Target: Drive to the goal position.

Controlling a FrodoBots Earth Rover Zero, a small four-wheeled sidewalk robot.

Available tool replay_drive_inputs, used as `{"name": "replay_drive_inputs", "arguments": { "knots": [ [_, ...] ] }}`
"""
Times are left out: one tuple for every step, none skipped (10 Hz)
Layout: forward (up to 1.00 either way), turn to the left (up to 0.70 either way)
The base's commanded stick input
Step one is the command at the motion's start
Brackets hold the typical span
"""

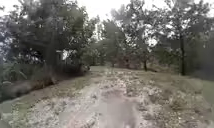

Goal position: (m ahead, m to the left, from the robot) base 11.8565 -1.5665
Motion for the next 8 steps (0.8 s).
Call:
{"name": "replay_drive_inputs", "arguments": {
  "knots": [
    [0.7,0.0],
    [0.7,0.0],
    [0.7,0.0],
    [0.7,0.0],
    [0.7,0.0],
    [0.7,0.0],
    [0.7,0.0],
    [0.7,0.0]
  ]
}}
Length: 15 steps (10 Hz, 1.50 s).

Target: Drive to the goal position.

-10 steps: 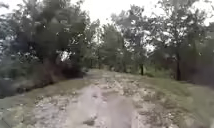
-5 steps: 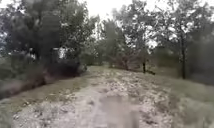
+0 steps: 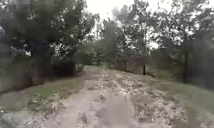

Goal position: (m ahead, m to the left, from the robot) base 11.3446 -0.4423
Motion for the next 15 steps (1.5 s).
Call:
{"name": "replay_drive_inputs", "arguments": {
  "knots": [
    [0.7,0.0],
    [0.7,0.0],
    [0.7,0.0],
    [0.7,0.0],
    [0.7,0.0],
    [0.7,0.0],
    [0.7,0.0],
    [0.7,0.0],
    [0.7,0.0],
    [0.7,0.0],
    [0.7,0.0],
    [0.7,0.0],
    [0.7,0.0],
    [0.7,0.0],
    [0.7,0.0]
  ]
}}
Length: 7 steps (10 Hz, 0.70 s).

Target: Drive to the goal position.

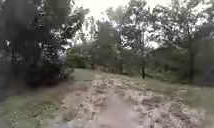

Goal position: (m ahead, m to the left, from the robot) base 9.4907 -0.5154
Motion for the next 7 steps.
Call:
{"name": "replay_drive_inputs", "arguments": {
  "knots": [
    [0.7,0.0],
    [0.7,0.0],
    [0.7,0.0],
    [0.7,0.0],
    [0.7,0.0],
    [0.7,0.0],
    [0.7,0.0]
  ]
}}
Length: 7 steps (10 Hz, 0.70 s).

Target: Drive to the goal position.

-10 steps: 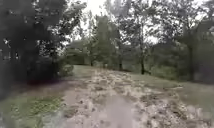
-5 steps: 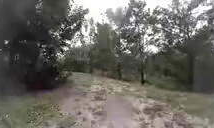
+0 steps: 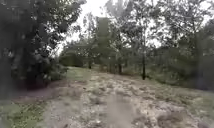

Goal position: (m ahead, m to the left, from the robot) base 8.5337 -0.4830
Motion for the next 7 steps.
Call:
{"name": "replay_drive_inputs", "arguments": {
  "knots": [
    [0.7,0.0],
    [0.7,0.0],
    [0.65,0.0],
    [0.36,0.0],
    [0.06,0.0],
    [0.0,0.0],
    [0.0,0.0]
  ]
}}
